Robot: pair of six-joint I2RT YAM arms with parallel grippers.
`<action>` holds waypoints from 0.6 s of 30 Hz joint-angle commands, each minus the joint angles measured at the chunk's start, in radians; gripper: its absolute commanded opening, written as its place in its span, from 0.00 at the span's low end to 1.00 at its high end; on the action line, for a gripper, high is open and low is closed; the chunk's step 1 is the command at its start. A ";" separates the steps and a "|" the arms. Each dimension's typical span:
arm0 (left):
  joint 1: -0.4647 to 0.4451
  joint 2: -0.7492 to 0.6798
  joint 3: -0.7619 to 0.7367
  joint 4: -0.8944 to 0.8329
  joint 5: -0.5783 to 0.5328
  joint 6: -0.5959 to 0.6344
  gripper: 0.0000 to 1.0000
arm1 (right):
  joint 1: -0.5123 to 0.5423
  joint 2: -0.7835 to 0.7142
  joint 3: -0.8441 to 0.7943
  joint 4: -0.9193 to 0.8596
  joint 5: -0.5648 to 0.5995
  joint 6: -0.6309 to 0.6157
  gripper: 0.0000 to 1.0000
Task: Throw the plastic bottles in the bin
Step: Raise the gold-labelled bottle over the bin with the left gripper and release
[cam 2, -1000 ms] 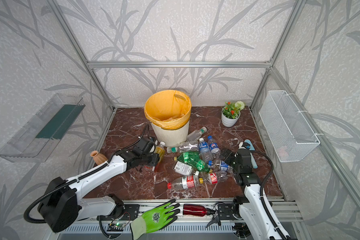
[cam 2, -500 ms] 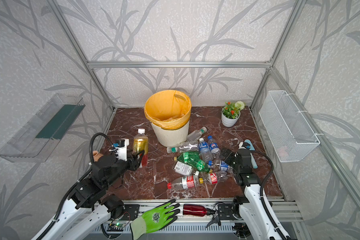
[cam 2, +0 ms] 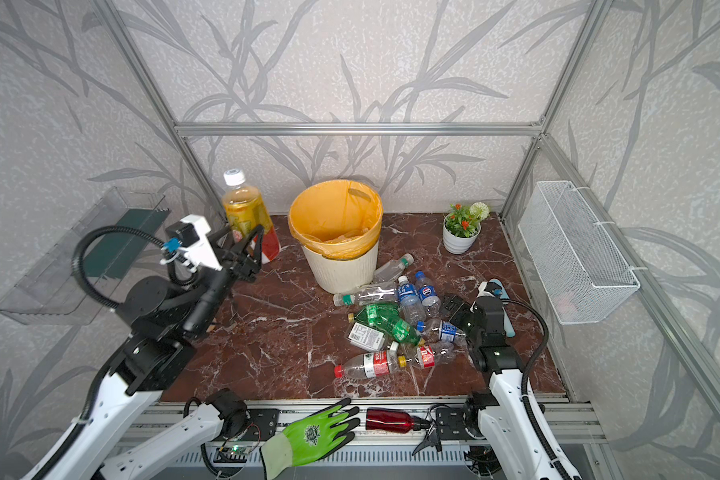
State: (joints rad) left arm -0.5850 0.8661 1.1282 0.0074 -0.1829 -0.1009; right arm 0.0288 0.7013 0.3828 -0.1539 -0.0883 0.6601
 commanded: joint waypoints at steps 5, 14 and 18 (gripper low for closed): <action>0.020 0.523 0.432 -0.223 0.075 0.031 0.78 | -0.004 -0.023 0.053 -0.026 -0.013 -0.051 1.00; 0.022 0.448 0.316 -0.106 0.074 0.041 0.99 | -0.006 -0.063 0.044 -0.062 0.010 -0.074 1.00; 0.022 0.336 0.226 -0.097 0.097 0.048 0.99 | -0.006 -0.044 0.042 -0.057 0.002 -0.067 1.00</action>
State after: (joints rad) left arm -0.5655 1.2800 1.3792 -0.1631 -0.1078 -0.0776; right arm 0.0288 0.6498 0.4103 -0.1982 -0.0872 0.6018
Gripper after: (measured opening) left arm 0.991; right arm 0.996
